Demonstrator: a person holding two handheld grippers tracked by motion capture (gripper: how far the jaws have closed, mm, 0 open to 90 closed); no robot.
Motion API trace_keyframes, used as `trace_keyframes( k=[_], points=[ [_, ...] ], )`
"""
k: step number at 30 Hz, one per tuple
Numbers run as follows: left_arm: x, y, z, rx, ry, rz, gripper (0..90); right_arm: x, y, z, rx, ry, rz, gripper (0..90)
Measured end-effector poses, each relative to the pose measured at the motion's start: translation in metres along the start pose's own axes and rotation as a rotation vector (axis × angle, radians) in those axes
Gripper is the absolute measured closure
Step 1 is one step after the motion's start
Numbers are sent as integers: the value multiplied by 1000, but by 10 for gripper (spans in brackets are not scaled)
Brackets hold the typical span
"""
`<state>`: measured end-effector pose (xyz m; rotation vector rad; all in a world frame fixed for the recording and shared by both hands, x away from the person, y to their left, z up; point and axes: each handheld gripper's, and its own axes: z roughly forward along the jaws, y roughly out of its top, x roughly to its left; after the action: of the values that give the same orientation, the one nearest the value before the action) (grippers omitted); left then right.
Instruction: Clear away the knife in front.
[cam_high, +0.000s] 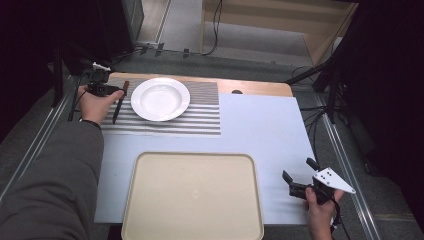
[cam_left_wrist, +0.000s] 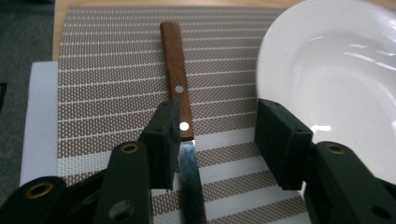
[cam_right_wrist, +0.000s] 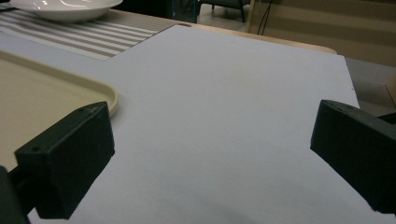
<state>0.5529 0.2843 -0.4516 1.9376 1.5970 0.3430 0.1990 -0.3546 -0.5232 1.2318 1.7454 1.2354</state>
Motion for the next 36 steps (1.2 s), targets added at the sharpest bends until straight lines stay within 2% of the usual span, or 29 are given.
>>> trace_keyframes(
  k=[4,5,7,11,12,14,15,17,19,22,24,27,29,30,33,35,36],
  points=[
    [4,2,10,11,4,-37,569,0,0,1,2,-1,-8,0],
    [6,2,12,17,-7,-49,585,1,0,1,4,-2,-8,0],
    [7,1,17,39,15,-55,609,1,0,1,10,-3,-11,0],
    [11,1,21,31,54,-80,623,2,0,1,12,-4,-17,0],
    [11,0,22,29,49,-82,631,2,0,1,12,-4,-16,0],
    [10,0,23,28,41,-74,635,2,0,1,13,-3,-16,0],
    [9,0,25,34,57,-68,638,2,0,1,12,-3,-17,0],
    [9,-1,28,43,57,-69,660,2,0,2,13,-2,-22,0],
    [7,-1,29,35,78,-59,682,2,0,2,14,-2,-25,0],
    [4,-2,30,35,108,-17,714,2,0,2,14,1,-26,0],
    [4,-4,30,27,115,-14,746,2,0,2,16,2,-21,0],
    [0,-4,30,30,139,28,758,2,0,2,17,3,-21,0],
    [-4,-6,30,31,168,87,760,2,1,2,18,3,-18,0],
    [-5,-6,30,31,170,96,761,1,1,2,18,5,-18,0],
    [-3,-7,28,30,133,82,762,1,1,2,18,6,-14,0],
    [-2,-8,26,31,129,90,762,1,1,2,18,7,-18,0],
    [-1,-9,25,30,120,79,762,2,1,2,20,6,-17,0]
  ],
)
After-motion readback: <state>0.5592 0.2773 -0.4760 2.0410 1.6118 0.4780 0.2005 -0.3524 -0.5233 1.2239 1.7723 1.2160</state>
